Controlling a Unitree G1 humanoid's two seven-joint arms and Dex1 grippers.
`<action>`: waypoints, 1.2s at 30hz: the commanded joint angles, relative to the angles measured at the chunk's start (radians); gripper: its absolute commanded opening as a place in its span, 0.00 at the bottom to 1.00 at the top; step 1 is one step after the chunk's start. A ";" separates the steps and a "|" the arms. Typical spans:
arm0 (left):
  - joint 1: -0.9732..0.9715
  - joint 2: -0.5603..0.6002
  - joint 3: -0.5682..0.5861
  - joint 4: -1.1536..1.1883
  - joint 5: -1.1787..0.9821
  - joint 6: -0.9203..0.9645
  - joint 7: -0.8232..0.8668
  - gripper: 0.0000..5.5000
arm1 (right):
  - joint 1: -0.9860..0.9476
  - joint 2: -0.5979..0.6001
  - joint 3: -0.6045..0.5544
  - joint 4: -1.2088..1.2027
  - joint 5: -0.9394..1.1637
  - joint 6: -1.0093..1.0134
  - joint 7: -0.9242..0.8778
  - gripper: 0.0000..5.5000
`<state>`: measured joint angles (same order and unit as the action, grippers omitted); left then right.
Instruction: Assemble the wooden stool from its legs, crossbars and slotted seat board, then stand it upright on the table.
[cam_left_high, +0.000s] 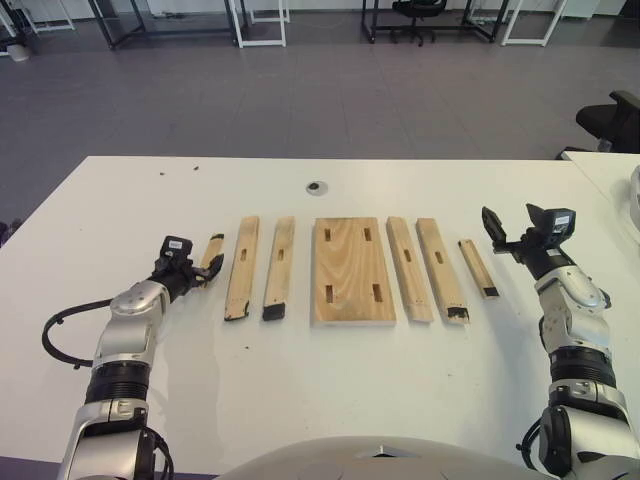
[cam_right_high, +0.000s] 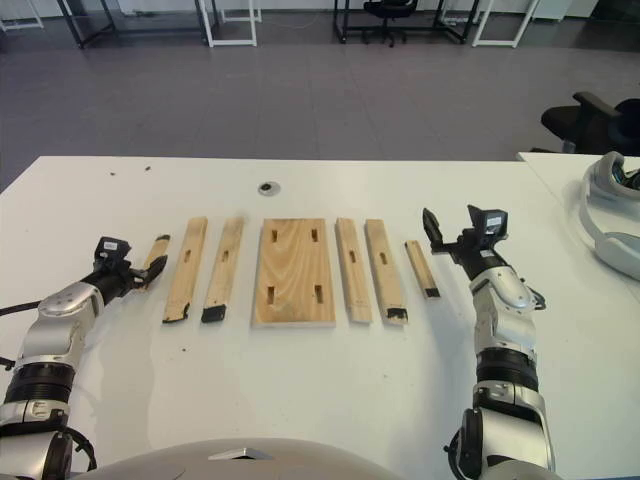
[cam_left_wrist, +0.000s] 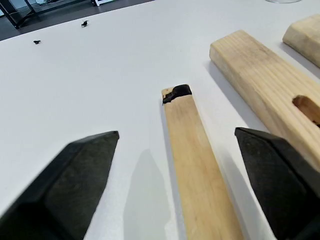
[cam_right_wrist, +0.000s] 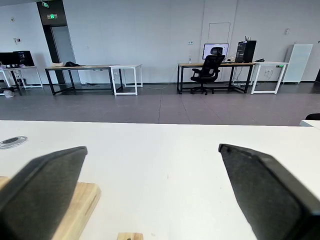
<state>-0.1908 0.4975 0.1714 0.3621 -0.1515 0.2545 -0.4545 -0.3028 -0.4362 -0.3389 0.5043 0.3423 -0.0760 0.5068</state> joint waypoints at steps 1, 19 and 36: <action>0.029 0.001 -0.005 0.010 0.013 0.018 0.007 0.67 | 0.002 0.001 0.006 0.014 -0.012 0.001 -0.006 0.89; 0.071 0.019 -0.010 0.037 0.065 -0.060 0.092 0.24 | -0.040 0.056 0.072 -0.209 0.092 0.217 0.035 0.89; -0.460 -0.265 -0.335 -0.345 0.049 -0.274 -0.059 0.24 | -0.411 0.481 0.034 -0.446 0.689 0.681 -0.191 0.71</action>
<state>-0.6549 0.2264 -0.1548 0.0285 -0.1142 -0.0122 -0.4996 -0.6937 0.0303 -0.2867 0.0851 0.9954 0.6031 0.3379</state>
